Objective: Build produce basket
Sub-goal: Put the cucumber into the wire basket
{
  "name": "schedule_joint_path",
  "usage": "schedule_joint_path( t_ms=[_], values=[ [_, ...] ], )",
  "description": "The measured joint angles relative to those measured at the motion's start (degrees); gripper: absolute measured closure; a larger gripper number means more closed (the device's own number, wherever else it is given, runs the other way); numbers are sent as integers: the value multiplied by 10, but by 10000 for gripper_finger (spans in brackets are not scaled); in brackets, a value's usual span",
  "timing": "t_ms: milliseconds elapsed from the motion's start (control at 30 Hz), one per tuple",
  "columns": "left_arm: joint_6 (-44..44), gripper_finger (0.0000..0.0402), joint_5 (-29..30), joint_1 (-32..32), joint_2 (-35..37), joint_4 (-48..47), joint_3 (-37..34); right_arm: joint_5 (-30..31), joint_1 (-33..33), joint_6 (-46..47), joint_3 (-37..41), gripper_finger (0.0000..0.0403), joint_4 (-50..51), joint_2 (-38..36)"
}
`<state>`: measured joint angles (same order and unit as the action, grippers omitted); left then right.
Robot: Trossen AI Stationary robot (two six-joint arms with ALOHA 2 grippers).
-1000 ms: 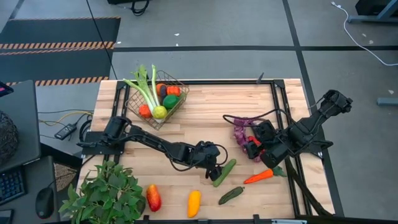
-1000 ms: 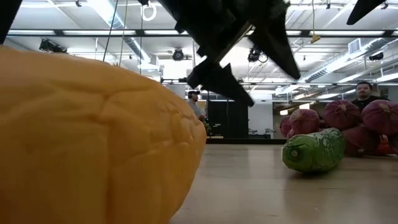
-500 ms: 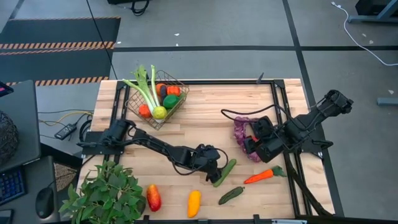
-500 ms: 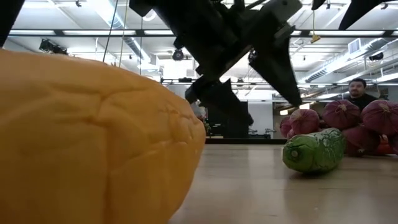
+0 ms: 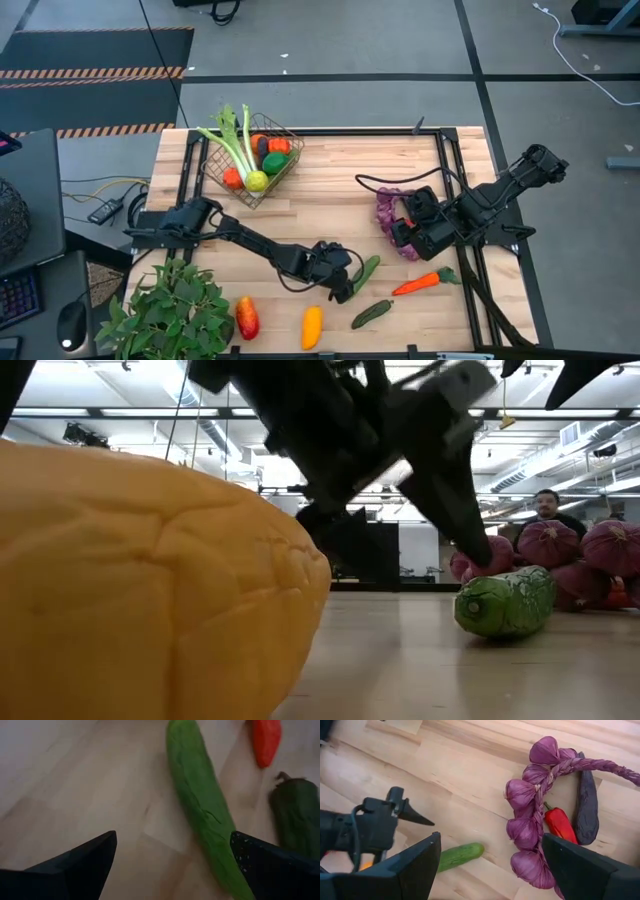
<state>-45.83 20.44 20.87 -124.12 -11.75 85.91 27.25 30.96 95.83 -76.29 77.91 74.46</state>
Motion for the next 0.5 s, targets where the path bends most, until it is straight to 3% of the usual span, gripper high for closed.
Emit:
schedule_joint_path(
  t_ms=[300,500],
  values=[
    [-18,5,-6,4,-12,55,0,-18,0,0,0,55,-6,0],
    [43,5,6,17,-15,53,35,-19,0,0,0,55,-7,0]
  ],
)
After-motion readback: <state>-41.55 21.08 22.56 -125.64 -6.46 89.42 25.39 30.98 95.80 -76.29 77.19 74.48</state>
